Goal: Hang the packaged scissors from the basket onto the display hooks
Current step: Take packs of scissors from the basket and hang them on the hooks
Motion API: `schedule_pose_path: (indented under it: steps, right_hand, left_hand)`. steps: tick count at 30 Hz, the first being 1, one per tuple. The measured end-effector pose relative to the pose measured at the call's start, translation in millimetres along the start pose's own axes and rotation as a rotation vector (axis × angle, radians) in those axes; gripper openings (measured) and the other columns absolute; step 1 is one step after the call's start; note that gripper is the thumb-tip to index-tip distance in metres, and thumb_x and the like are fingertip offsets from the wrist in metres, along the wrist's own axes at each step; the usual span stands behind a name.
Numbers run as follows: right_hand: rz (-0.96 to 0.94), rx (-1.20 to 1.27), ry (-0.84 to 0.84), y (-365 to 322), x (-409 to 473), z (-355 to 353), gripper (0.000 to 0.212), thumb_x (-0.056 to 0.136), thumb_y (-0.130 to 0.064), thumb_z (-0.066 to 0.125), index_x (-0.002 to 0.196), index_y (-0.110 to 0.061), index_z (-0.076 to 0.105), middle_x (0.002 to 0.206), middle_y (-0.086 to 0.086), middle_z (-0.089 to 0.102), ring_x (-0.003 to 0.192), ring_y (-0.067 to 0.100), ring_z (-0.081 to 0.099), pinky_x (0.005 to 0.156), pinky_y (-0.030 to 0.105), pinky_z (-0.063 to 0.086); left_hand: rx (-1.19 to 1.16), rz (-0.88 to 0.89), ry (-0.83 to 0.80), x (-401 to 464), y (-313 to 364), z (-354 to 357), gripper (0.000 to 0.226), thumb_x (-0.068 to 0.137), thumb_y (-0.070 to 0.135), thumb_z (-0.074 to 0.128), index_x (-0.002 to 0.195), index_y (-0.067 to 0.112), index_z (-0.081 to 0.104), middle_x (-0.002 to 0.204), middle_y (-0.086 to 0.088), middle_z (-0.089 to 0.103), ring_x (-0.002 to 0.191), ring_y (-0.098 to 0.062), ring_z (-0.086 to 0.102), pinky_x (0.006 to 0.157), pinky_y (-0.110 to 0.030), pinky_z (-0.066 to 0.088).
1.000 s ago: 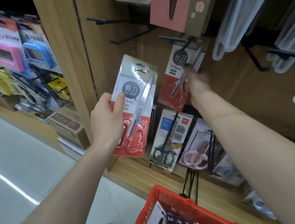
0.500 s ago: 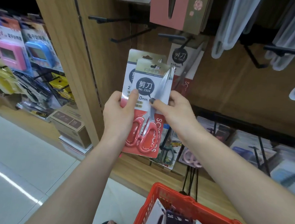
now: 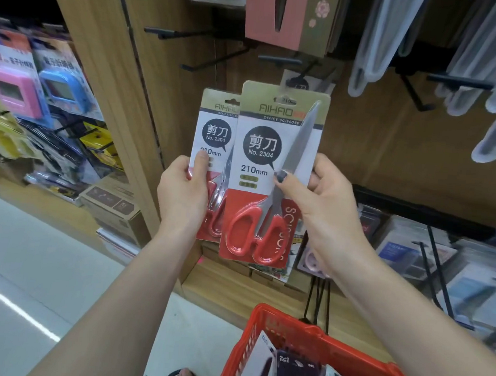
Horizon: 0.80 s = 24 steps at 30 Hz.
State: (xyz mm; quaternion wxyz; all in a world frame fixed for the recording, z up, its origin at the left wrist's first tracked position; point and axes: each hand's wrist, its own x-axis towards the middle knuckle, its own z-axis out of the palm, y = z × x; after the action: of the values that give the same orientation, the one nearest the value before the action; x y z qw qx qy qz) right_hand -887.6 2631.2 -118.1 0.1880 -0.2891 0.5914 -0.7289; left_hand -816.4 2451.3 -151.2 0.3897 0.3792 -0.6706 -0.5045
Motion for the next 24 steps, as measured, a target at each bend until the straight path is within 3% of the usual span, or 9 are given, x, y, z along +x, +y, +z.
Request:
schedule_pose_path:
  steps: [4, 8, 13, 16, 19, 21, 24]
  right_hand:
    - [-0.022, -0.024, 0.011, -6.0, -5.3, -0.7, 0.025, 0.102, -0.012, 0.065, 0.126, -0.018, 0.063, 0.115, 0.002, 0.079, 0.104, 0.021, 0.077, 0.079, 0.037, 0.065]
    - [-0.055, -0.024, 0.015, -8.4, -10.1, 1.3, 0.024, 0.102, -0.011, 0.064, 0.126, -0.016, 0.063, 0.115, 0.003, 0.079, 0.104, 0.021, 0.077, 0.078, 0.035, 0.065]
    - [-0.089, -0.017, 0.057, -15.4, -4.6, 5.6, 0.021, 0.103, -0.015, 0.065, 0.124, -0.018, 0.063, 0.112, 0.001, 0.079, 0.103, 0.020, 0.077, 0.080, 0.036, 0.065]
    - [-0.049, -0.013, 0.091, -16.8, 3.7, 8.1, 0.019, 0.103, -0.017, 0.065, 0.122, -0.018, 0.063, 0.107, -0.001, 0.081, 0.097, 0.018, 0.079, 0.074, 0.030, 0.064]
    - [-0.001, -0.035, 0.130, -15.8, 17.4, 8.8, 0.018, 0.102, -0.018, 0.066, 0.120, -0.019, 0.064, 0.106, -0.003, 0.081, 0.095, 0.016, 0.079, 0.073, 0.029, 0.064]
    - [0.031, -0.038, 0.161, -13.6, 32.7, 7.6, 0.016, 0.102, -0.016, 0.066, 0.117, -0.019, 0.065, 0.106, -0.002, 0.081, 0.094, 0.016, 0.079, 0.077, 0.034, 0.065]
    - [0.075, -0.078, 0.265, -10.4, 66.4, 1.9, 0.011, 0.099, -0.015, 0.069, 0.108, -0.021, 0.067, 0.102, 0.001, 0.080, 0.089, 0.018, 0.079, 0.079, 0.037, 0.065]
  left_hand:
    - [0.013, 0.003, 0.000, -2.1, 1.2, -0.4, 0.057, 0.106, 0.053, 0.053, 0.092, -0.003, 0.054, 0.092, -0.023, 0.073, 0.088, -0.042, 0.072, 0.078, -0.058, 0.059]
    - [0.034, 0.010, 0.004, -2.9, 2.3, -1.9, 0.049, 0.107, 0.051, 0.052, 0.087, 0.006, 0.057, 0.088, -0.015, 0.075, 0.085, -0.037, 0.073, 0.082, -0.059, 0.059]
    - [0.063, 0.015, 0.024, -1.8, 2.4, -3.8, 0.056, 0.107, 0.052, 0.052, 0.095, -0.003, 0.057, 0.091, -0.018, 0.074, 0.086, -0.037, 0.072, 0.082, -0.058, 0.058]
    - [0.087, 0.025, 0.032, 1.0, -2.1, -3.9, 0.054, 0.106, 0.053, 0.052, 0.093, 0.001, 0.057, 0.086, -0.011, 0.075, 0.079, -0.025, 0.074, 0.077, -0.051, 0.059]
    - [0.175, 0.059, 0.065, 3.2, -8.8, -4.7, 0.048, 0.106, 0.055, 0.051, 0.084, 0.013, 0.056, 0.076, 0.003, 0.072, 0.063, 0.000, 0.070, 0.058, -0.031, 0.053]
    - [0.269, 0.086, 0.086, 3.3, -13.3, -7.4, 0.043, 0.106, 0.058, 0.050, 0.079, 0.024, 0.052, 0.073, 0.008, 0.069, 0.062, 0.001, 0.069, 0.049, -0.019, 0.043]
    - [0.301, 0.059, 0.085, 5.5, -19.4, -11.2, 0.042, 0.105, 0.062, 0.049, 0.081, 0.028, 0.051, 0.077, 0.007, 0.071, 0.066, -0.006, 0.071, 0.054, -0.024, 0.044]
